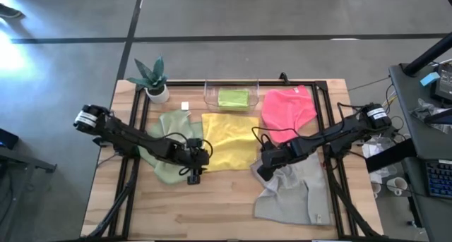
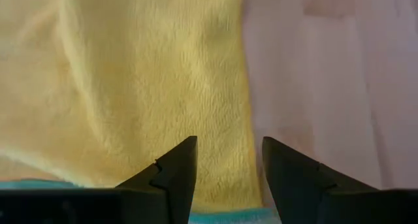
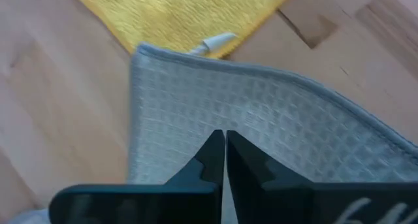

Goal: Fold microfiber towels
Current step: Fold the yellow microfiber cloth

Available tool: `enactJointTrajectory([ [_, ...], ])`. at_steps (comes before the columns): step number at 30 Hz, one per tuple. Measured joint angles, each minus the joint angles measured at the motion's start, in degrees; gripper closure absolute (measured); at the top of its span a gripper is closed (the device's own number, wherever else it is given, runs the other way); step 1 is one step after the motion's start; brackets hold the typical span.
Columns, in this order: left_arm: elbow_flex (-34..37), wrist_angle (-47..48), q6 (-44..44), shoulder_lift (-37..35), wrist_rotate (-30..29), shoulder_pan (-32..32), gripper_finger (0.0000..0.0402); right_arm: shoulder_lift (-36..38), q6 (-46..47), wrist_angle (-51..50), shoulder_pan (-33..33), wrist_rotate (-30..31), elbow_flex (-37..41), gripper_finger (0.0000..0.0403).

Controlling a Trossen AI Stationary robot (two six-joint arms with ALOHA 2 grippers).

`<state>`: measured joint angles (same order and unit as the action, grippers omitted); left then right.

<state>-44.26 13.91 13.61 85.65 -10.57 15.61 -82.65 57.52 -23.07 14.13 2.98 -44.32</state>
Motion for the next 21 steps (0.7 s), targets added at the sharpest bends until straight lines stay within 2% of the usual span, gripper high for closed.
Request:
enactJointTrajectory([
  [12, -0.1, -1.4, 1.0, 4.4, -0.1, 0.1, 0.0244, 0.0, 5.6, -1.0, 0.0, -0.5, 3.9, 0.0394],
  [21, -0.1, -1.4, 1.0, 4.4, -0.2, 0.1, 0.0244, 0.4, 13.4, -21.3, 0.0, 1.9, 3.2, 0.0394],
])
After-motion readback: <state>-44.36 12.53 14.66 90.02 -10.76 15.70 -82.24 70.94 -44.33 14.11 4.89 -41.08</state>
